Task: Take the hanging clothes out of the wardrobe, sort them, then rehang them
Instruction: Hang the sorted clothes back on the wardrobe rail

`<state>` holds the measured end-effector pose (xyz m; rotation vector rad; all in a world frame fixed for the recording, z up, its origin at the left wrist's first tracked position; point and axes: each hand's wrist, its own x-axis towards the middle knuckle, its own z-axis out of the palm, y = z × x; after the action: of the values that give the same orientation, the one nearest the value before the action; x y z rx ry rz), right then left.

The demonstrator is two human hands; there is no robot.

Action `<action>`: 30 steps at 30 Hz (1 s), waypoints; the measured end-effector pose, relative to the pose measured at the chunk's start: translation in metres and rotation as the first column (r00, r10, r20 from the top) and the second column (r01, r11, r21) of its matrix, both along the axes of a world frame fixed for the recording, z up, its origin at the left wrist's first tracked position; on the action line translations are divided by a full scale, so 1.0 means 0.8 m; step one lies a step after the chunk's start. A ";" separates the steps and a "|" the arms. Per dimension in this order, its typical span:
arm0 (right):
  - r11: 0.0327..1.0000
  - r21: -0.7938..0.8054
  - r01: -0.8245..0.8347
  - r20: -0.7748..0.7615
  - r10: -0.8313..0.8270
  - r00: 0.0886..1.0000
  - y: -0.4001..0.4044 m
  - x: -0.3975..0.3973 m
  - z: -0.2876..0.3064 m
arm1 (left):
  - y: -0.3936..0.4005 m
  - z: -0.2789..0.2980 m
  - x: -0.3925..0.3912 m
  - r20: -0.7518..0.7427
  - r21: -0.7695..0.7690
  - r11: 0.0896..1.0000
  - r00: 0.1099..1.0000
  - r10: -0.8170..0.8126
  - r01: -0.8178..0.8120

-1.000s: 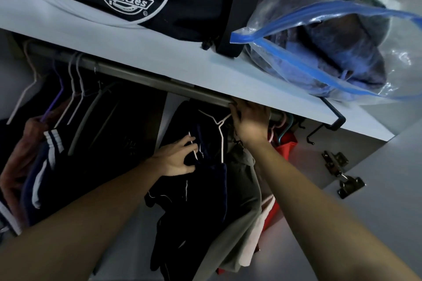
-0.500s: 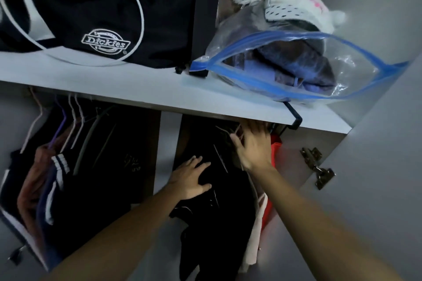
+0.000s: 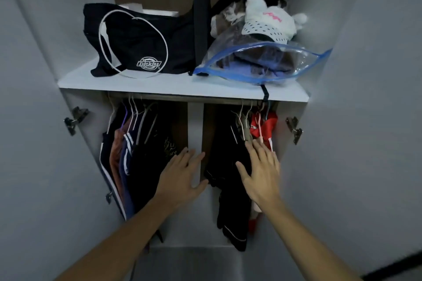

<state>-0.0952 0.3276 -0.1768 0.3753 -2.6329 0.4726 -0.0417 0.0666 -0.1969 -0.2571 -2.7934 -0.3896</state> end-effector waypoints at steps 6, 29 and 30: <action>0.993 -0.070 0.097 0.012 -0.096 0.995 0.001 0.137 -0.008 | 0.006 0.012 0.069 -0.141 0.011 0.988 0.979 -0.149 0.153; 0.278 -0.144 0.950 0.206 -0.930 0.304 0.276 0.804 -0.116 | 0.477 -0.044 0.422 0.016 0.074 0.328 0.328 -0.944 0.942; 0.220 -0.164 0.962 0.222 -0.942 0.253 0.291 0.836 -0.122 | 0.510 -0.049 0.448 0.006 0.065 0.297 0.297 -0.955 0.953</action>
<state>0.5734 0.5605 -0.2746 -1.3838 -2.1970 0.3595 0.3163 0.4747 -0.2364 -1.9886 -2.2616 -0.7006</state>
